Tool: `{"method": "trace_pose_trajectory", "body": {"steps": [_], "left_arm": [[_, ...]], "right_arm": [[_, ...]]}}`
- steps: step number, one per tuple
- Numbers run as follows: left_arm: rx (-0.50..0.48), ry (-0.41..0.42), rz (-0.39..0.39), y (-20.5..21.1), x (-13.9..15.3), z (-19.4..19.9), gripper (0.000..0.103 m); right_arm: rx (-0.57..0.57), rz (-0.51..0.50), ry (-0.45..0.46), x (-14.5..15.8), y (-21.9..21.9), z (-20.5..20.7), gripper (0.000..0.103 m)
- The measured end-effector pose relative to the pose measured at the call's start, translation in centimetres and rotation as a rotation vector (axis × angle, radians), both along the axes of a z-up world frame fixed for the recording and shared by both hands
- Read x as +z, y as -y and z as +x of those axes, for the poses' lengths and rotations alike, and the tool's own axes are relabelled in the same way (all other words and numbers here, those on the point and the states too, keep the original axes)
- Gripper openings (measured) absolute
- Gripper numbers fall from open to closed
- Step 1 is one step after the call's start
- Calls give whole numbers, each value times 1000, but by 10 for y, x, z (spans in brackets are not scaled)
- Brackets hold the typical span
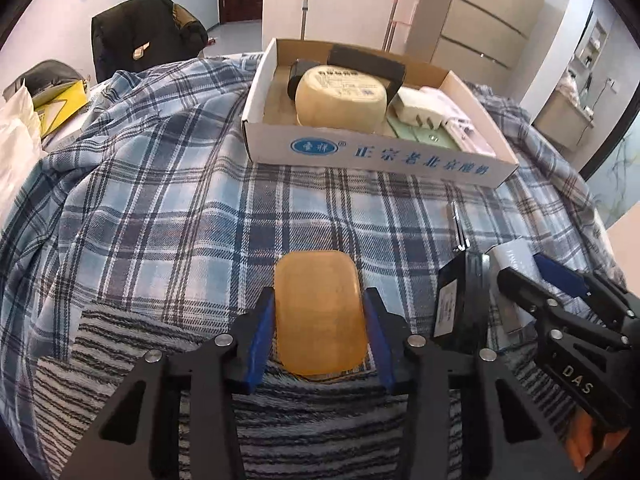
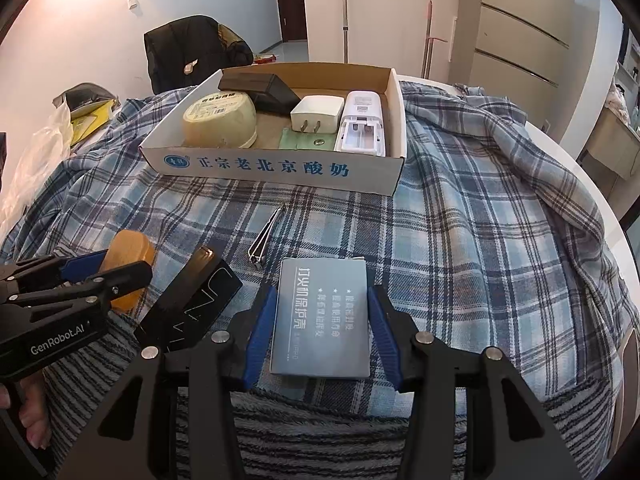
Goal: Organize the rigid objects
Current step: 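Carry the orange block and grey card over the box with both grippers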
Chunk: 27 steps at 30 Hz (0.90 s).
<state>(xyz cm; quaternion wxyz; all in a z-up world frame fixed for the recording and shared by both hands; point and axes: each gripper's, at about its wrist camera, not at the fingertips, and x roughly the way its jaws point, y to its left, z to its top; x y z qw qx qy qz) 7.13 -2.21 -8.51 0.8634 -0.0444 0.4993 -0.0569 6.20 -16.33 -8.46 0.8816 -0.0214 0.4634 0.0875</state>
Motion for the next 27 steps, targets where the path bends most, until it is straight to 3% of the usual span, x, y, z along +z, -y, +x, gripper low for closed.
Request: {"method": "trace_pose_trajectory", "body": {"steps": [7, 16, 22, 27], "left_arm": [[17, 106, 4, -10, 23, -11, 45], [35, 185, 76, -26, 46, -22, 45], [15, 248, 70, -27, 65, -30, 45], [-39, 302, 66, -20, 82, -30, 45]], "right_arm": [[8, -4, -16, -3, -1, 2, 47], [-10, -23, -7, -2, -2, 1, 46], [-13, -3, 62, 15, 3, -7, 46], [-35, 18, 55, 40, 16, -5, 46]]}}
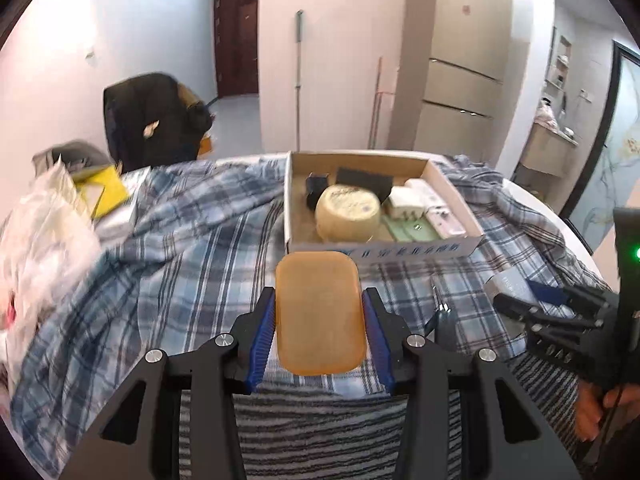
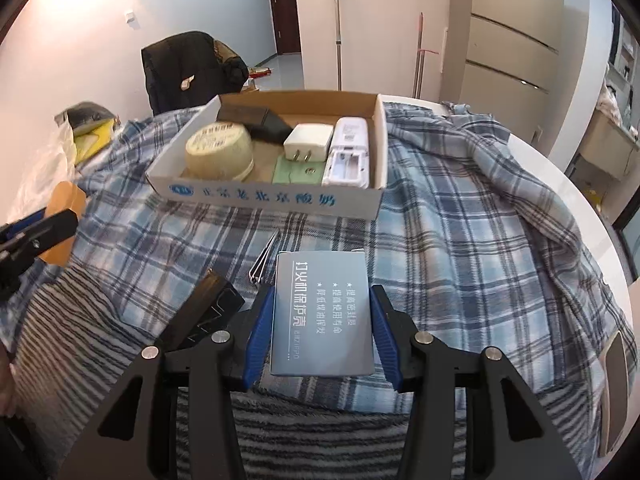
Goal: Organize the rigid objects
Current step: 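Carry the orange block and grey card over the box with both grippers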
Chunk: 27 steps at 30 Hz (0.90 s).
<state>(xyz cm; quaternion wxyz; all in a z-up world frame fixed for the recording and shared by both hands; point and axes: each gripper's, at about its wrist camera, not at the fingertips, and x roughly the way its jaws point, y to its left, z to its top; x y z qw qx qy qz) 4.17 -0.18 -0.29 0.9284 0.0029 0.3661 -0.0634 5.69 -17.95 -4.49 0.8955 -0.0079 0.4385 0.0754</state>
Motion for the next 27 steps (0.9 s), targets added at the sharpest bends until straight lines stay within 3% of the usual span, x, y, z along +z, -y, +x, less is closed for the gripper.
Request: {"method": "trace_pose_trajectory", "body": {"steps": [3, 10, 15, 19, 23, 27], "left_arm": [[30, 73, 73, -1, 11, 4, 45], [14, 136, 61, -11, 49, 29, 45], [-61, -47, -27, -6, 41, 74, 45], [-122, -159, -4, 10, 18, 93, 45], [-161, -284, -45, 21, -1, 114, 45], [-167, -276, -56, 33, -4, 125, 45]], "right_arm": [[-31, -33, 64, 23, 8, 1, 46], [-28, -28, 192, 75, 10, 18, 46], [-25, -37, 308, 105, -1, 35, 46], [-26, 23, 283, 107, -2, 59, 46], [-44, 9, 265, 91, -5, 77, 46], [-60, 14, 220, 68, -2, 92, 46]]}}
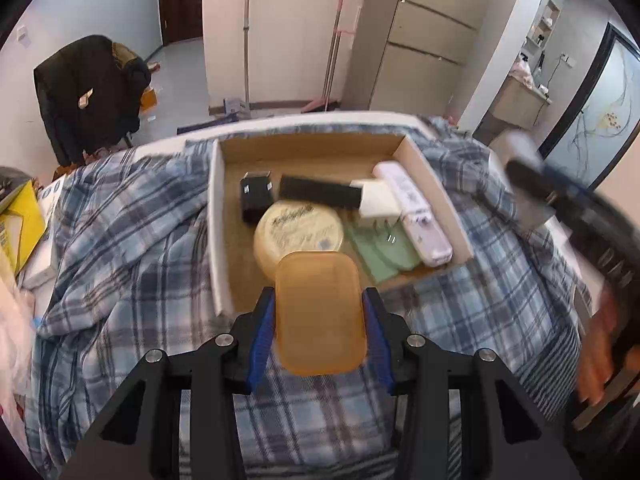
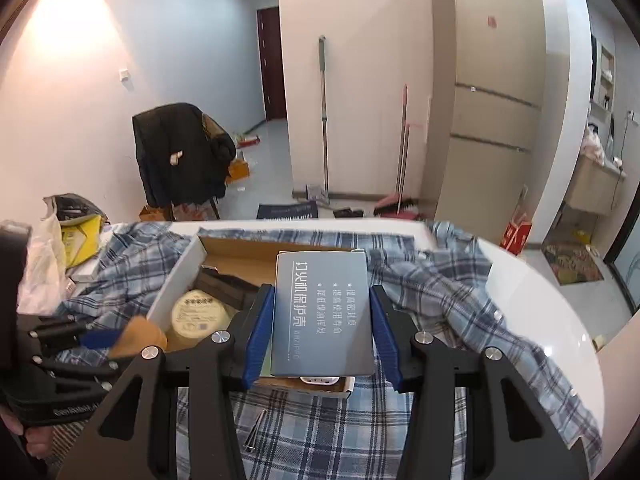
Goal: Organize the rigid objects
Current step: 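Carry the orange block and grey card over the box with both grippers, then lower the orange block into the box and open the left gripper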
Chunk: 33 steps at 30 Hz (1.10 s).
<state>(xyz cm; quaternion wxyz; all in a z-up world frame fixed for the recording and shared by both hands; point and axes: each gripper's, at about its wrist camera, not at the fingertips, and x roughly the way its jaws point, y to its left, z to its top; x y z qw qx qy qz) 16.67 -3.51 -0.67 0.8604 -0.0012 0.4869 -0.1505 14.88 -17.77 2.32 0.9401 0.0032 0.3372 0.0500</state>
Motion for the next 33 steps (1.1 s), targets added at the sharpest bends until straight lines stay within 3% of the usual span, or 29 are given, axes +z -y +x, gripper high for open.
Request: {"method": "trace_pose_trajectory", "body": {"steps": [10, 28, 31, 33], "left_arm": [[-62, -16, -37, 54, -16, 33, 45], [-49, -87, 15, 77, -60, 60, 46], [-74, -46, 43, 78, -54, 54, 57], [-75, 5, 37, 73, -45, 46, 71]], "right_arm": [[-73, 46, -89, -36, 33, 24, 46], [-88, 69, -106, -38, 46, 29, 46], [-85, 72, -101, -37, 46, 28, 46], [-72, 89, -88, -36, 46, 27, 46]]}}
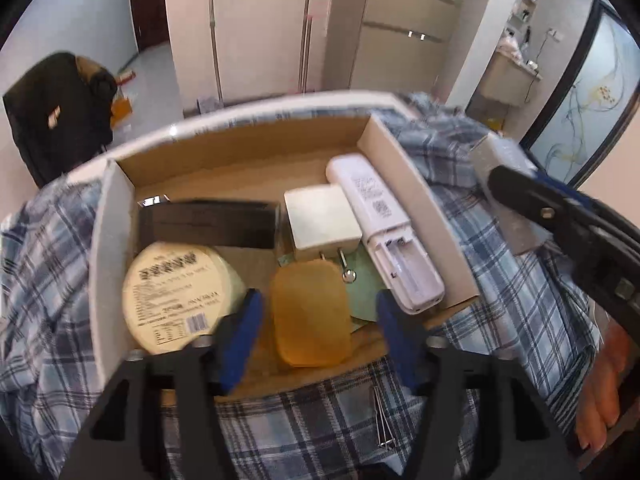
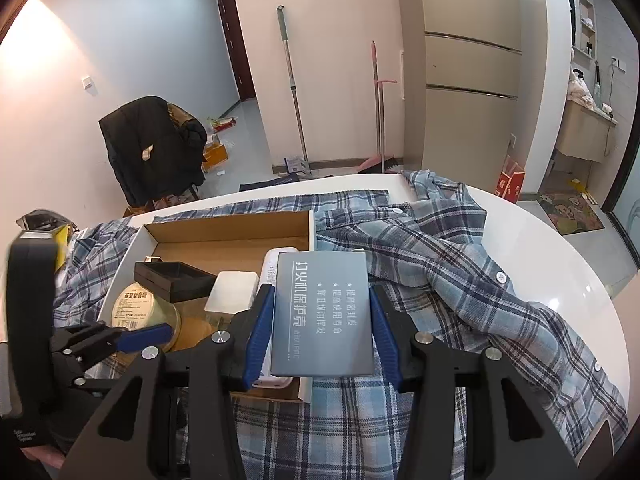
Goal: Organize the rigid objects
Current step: 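Lower the orange block into the box and open the left gripper, then lower the grey card into the box and open the right gripper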
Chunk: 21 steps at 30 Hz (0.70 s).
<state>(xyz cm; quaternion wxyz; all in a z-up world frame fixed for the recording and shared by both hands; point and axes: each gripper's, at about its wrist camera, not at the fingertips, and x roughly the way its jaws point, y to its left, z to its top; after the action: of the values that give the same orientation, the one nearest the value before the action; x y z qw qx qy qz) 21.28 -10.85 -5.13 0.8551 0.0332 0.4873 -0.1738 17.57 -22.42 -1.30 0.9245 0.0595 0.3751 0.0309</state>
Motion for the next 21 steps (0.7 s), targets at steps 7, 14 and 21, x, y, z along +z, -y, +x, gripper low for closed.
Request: {"method": "trace_pose_trajectory", "body": {"steps": [7, 14, 21], "left_arm": [[64, 338, -38, -37, 61, -53, 86], [162, 702, -71, -74, 99, -93, 103], [185, 677, -75, -84, 89, -92, 103]], "right_arm": [[51, 50, 61, 9, -5, -6, 46], [148, 94, -72, -5, -30, 5, 46], [176, 74, -165, -28, -53, 20, 46]]}}
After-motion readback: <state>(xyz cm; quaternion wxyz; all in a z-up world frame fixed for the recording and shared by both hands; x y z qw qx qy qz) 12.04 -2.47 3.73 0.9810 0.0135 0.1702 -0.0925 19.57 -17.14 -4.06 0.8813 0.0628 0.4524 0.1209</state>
